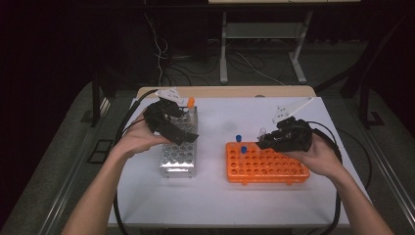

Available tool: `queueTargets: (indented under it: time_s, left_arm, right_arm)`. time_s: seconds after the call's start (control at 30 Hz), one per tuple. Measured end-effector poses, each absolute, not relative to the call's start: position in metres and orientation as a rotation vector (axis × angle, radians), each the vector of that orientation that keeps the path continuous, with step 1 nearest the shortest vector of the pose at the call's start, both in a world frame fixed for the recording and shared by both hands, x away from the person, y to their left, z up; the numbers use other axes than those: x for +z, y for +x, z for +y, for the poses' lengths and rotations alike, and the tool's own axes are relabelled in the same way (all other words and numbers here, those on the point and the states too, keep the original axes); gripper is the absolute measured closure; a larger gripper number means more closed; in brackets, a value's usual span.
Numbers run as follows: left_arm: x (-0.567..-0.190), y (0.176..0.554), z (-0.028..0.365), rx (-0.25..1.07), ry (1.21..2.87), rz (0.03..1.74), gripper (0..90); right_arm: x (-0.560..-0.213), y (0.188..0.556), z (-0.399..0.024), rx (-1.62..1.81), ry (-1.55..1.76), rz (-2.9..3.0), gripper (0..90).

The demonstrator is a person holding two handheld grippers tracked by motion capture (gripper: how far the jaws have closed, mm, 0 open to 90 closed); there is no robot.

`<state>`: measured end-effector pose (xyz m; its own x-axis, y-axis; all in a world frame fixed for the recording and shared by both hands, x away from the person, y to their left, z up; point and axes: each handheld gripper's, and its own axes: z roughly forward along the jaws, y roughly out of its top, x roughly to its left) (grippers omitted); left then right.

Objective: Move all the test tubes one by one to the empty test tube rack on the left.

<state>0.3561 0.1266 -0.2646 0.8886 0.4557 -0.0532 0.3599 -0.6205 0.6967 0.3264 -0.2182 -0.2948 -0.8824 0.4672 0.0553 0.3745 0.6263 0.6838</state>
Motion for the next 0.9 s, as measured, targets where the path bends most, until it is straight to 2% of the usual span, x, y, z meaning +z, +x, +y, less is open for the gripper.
queueTargets:
  time_s: [0.5,0.73,0.9]
  left_arm:
    - [-0.251,0.353,0.111,0.152,2.325,0.495,2.4]
    - [-0.248,0.353,0.104,0.123,2.330,0.464,7.4]
    - [-0.248,0.354,0.098,0.087,2.351,0.426,14.5]
  right_arm:
    - [-0.272,0.340,-0.169,1.103,0.562,2.771,75.0]
    - [-0.273,0.344,-0.146,1.104,0.520,2.802,75.0]
    - [-0.278,0.349,-0.131,1.111,0.482,2.819,75.0]
